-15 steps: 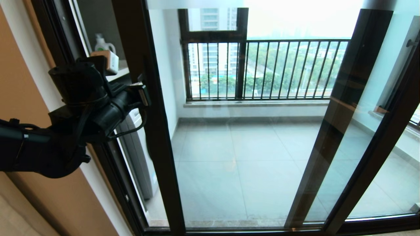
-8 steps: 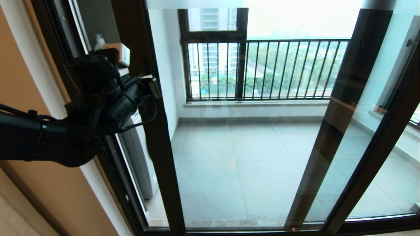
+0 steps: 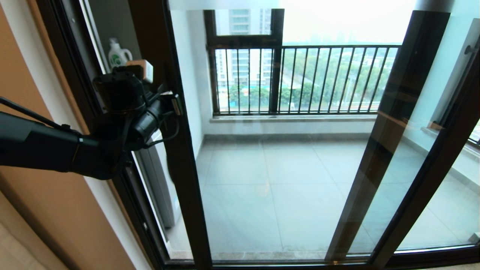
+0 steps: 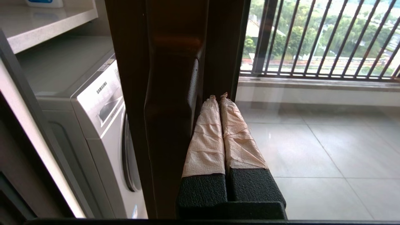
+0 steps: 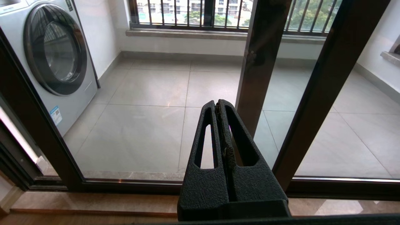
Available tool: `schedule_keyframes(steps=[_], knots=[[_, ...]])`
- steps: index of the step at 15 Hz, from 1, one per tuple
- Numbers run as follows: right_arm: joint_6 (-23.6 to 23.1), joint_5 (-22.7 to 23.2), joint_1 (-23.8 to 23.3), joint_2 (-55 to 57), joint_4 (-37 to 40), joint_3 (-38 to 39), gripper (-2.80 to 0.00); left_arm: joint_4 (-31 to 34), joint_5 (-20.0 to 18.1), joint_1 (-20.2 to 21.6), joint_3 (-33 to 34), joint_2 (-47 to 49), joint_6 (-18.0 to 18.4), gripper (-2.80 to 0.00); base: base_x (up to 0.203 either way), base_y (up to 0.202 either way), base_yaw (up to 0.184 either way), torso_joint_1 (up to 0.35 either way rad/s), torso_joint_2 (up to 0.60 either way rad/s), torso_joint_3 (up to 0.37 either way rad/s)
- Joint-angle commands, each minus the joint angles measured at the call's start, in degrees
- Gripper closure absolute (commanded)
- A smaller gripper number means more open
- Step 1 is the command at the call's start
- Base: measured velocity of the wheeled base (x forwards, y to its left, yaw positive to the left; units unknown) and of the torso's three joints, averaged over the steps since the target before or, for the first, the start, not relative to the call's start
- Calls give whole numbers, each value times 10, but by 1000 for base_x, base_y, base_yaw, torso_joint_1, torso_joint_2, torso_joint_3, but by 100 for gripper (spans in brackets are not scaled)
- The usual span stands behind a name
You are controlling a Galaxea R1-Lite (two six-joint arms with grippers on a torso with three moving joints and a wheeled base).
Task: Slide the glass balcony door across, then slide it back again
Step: Close the slid door
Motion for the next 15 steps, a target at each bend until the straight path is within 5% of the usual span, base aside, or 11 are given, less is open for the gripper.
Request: schedule_keyframes(steps=[1,15], knots=[[-1,0,1,1,0,6,0,-2,1,15,-4,20,0,0,0,0,0,0,0,0],[0,0,0,1,0,6,0,-5,-11,90,2,18,0,0,0,0,0,0,0,0]])
